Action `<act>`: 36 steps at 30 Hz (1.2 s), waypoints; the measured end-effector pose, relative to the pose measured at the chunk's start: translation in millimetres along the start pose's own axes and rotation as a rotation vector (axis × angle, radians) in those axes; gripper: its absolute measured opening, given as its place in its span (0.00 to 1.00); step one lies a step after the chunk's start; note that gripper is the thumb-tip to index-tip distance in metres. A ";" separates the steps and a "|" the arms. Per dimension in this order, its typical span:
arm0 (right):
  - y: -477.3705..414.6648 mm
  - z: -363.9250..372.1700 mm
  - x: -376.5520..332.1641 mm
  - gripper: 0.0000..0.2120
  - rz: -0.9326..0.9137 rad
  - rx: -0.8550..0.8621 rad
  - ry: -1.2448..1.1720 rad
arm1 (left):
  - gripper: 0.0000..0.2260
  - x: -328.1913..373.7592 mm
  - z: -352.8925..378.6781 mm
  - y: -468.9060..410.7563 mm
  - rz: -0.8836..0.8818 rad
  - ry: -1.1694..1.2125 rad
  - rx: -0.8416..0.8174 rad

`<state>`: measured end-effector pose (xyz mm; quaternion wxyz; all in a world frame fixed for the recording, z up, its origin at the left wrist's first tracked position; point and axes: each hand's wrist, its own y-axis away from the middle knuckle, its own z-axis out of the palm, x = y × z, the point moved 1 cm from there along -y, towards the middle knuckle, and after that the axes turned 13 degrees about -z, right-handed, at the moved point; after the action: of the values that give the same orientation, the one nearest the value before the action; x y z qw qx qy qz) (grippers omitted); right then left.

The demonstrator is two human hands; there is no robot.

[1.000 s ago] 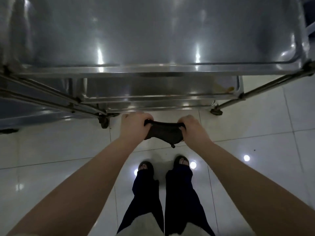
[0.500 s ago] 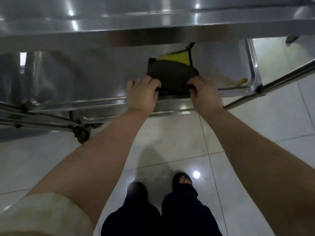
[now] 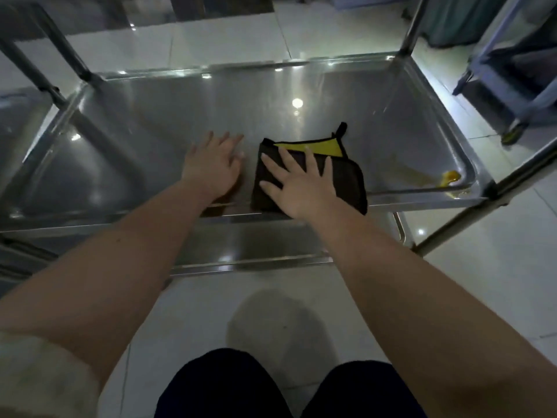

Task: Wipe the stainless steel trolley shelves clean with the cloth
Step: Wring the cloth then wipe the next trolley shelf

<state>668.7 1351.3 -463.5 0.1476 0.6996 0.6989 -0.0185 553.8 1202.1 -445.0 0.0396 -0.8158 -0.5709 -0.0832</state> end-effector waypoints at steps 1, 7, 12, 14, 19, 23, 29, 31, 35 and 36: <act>2.3 -1.9 23.9 0.28 0.008 0.017 0.003 | 0.23 2.0 6.3 -5.0 0.011 -0.015 0.004; 44.2 -20.5 160.3 0.27 0.345 0.063 -0.006 | 0.24 16.4 27.4 -18.8 0.098 -0.071 -0.031; -20.8 -4.2 56.1 0.29 0.130 0.109 0.089 | 0.24 12.3 34.5 -22.5 0.078 -0.132 -0.029; -37.6 -0.7 25.9 0.29 0.003 0.075 0.109 | 0.23 10.1 36.0 -22.1 0.073 -0.138 -0.028; -2.0 -14.3 110.4 0.29 0.114 0.083 0.092 | 0.23 8.2 37.9 -20.3 0.062 -0.127 -0.030; 47.8 -24.0 176.7 0.27 0.439 0.083 0.017 | 0.23 9.1 37.7 -18.3 0.068 -0.114 -0.028; -19.3 -3.8 41.8 0.29 0.105 0.078 0.081 | 0.23 10.1 36.3 -16.6 0.056 -0.117 -0.036; -35.6 -1.9 4.4 0.29 -0.002 0.035 0.076 | 0.23 7.9 37.1 -18.6 0.050 -0.108 -0.030; -13.1 -12.1 50.2 0.30 0.027 0.069 0.093 | 0.23 9.3 37.3 -18.6 0.059 -0.101 -0.035; 0.2 -15.2 74.3 0.30 0.086 0.084 0.083 | 0.22 9.6 36.6 -18.2 0.055 -0.096 -0.035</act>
<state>667.8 1427.1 -466.2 0.0897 0.7346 0.6724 -0.0127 543.2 1223.1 -479.8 0.0004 -0.8350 -0.5478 -0.0529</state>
